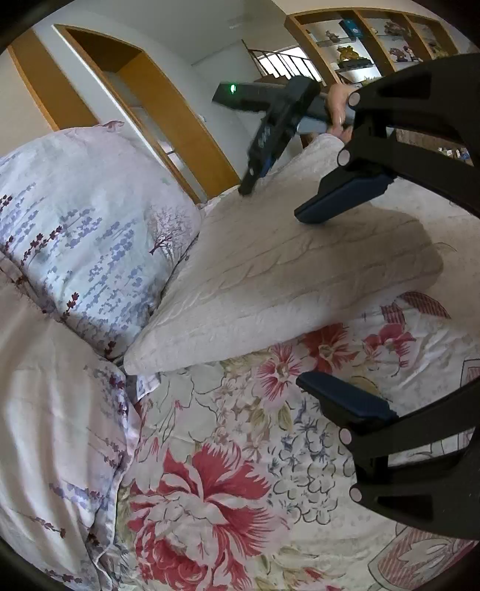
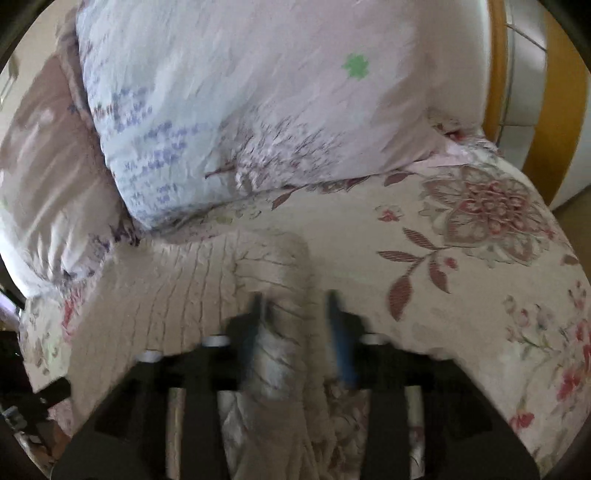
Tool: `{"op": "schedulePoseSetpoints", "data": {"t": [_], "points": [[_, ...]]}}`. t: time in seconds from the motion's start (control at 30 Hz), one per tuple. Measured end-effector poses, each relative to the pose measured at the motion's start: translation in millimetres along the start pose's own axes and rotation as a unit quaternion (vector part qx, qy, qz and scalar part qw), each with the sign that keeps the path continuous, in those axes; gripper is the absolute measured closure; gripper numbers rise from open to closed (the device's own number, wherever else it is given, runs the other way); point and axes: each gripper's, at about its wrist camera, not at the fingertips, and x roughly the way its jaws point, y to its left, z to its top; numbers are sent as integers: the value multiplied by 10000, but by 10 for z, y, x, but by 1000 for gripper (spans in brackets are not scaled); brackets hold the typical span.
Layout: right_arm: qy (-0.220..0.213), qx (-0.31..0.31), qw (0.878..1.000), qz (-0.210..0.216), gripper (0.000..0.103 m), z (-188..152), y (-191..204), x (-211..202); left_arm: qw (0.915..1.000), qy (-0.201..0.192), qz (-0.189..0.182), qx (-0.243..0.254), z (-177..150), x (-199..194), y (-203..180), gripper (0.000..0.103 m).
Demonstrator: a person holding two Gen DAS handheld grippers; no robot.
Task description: Fold small clothes
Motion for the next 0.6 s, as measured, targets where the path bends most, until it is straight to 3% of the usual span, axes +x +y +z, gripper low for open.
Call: {"op": "schedulePoseSetpoints", "data": {"t": [0.1, 0.27, 0.6], "points": [[-61, 452, 9975, 545, 42, -92, -168, -251, 10000, 46, -49, -21, -3, 19, 11, 21], [396, 1117, 9805, 1566, 42, -374, -423, -409, 9996, 165, -39, -210, -1, -2, -1, 22], [1222, 1773, 9411, 2608, 42, -800, -541, -380, 9981, 469, 30, -392, -154, -85, -102, 24]]}}
